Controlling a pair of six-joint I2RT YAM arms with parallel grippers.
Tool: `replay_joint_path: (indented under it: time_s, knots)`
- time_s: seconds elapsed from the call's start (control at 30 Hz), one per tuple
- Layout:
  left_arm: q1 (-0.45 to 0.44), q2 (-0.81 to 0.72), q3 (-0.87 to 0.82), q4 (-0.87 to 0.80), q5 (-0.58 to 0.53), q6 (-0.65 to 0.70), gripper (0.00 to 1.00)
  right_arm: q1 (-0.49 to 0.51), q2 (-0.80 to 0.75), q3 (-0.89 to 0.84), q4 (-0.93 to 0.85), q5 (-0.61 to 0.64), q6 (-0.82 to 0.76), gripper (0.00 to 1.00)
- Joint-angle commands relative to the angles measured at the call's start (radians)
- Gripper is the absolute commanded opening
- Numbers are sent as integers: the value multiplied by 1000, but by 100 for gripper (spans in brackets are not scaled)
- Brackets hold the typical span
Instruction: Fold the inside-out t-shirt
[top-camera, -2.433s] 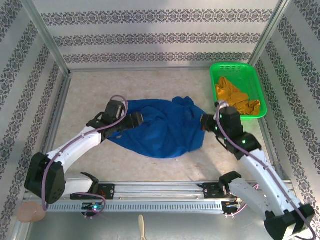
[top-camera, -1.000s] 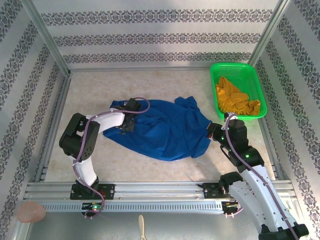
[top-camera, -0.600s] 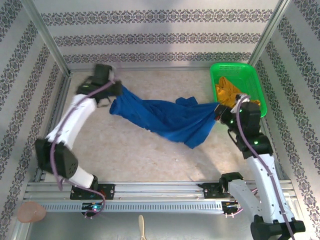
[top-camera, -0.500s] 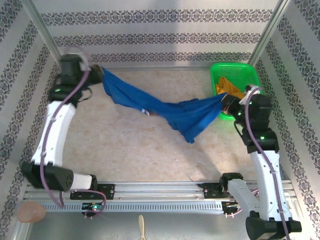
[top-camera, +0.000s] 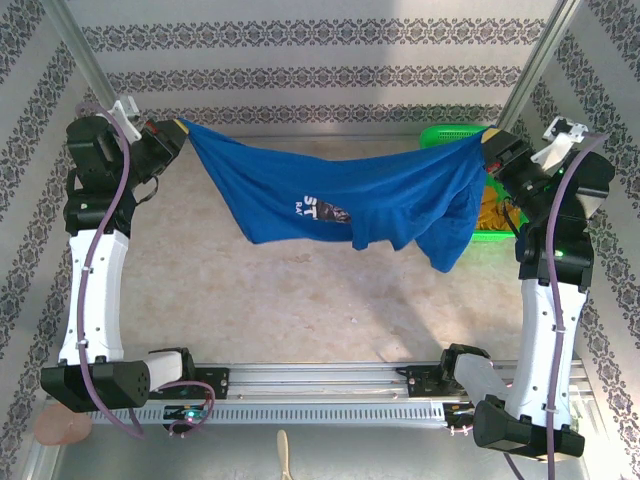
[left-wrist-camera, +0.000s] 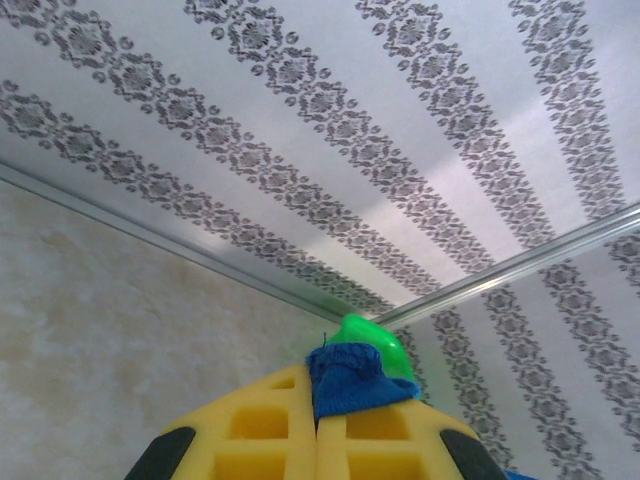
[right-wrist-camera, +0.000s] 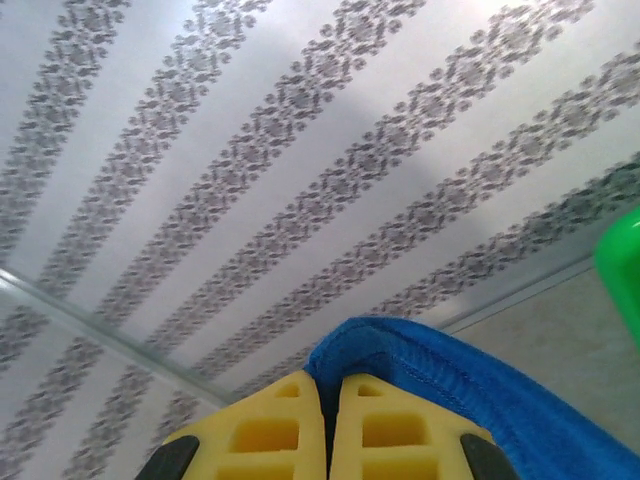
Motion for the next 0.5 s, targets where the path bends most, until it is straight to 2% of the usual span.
replay_joint_path:
  time_s: [0.0, 0.17, 0.37, 0.47]
  knots:
    - [14, -59, -30, 126, 49, -86, 0, 34, 19, 12, 79, -104, 63, 0]
    - [-7, -103, -168, 164, 64, -155, 0, 140, 28, -45, 72, -72, 49, 0]
    - [-133, -289, -463, 120, -60, -152, 0, 275, -30, -205, 62, 66, 26, 0]
    - [-193, -376, -582, 83, -136, -163, 0, 310, -43, -273, 58, 128, 41, 0]
